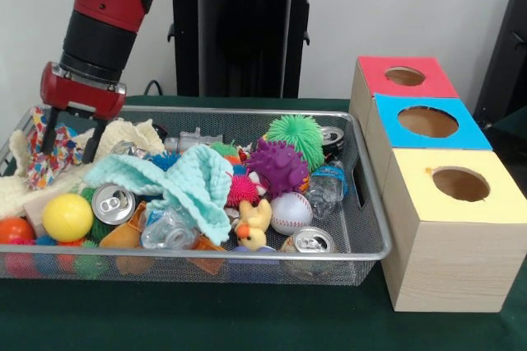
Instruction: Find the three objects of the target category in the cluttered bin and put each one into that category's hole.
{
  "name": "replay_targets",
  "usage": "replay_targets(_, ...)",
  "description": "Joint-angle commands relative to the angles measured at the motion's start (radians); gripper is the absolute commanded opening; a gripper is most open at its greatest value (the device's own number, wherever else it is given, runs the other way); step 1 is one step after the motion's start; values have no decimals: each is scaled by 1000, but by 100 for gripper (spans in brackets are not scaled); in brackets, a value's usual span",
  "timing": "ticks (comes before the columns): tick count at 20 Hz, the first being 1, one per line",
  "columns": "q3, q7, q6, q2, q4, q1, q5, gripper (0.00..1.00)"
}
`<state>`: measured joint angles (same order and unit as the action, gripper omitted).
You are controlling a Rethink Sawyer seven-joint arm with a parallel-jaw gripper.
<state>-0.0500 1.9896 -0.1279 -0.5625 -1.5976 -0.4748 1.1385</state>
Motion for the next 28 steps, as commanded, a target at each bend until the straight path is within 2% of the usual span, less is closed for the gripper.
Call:
replay_targets(1,-7,154,67,59,72,13,-63,100)
replay_targets(5,-7,129,64,51,65,3,-74,100)
replay_targets(10,-36,144,58,57,55,13,-98,100)
replay_targets(17,-24,110,50,50,21,-44,-116,100)
replay_targets(23,-73,173,37,86,34,-2,-169,100)
replay_targets(28,-65,182,41,112,36,-8,-229,100)
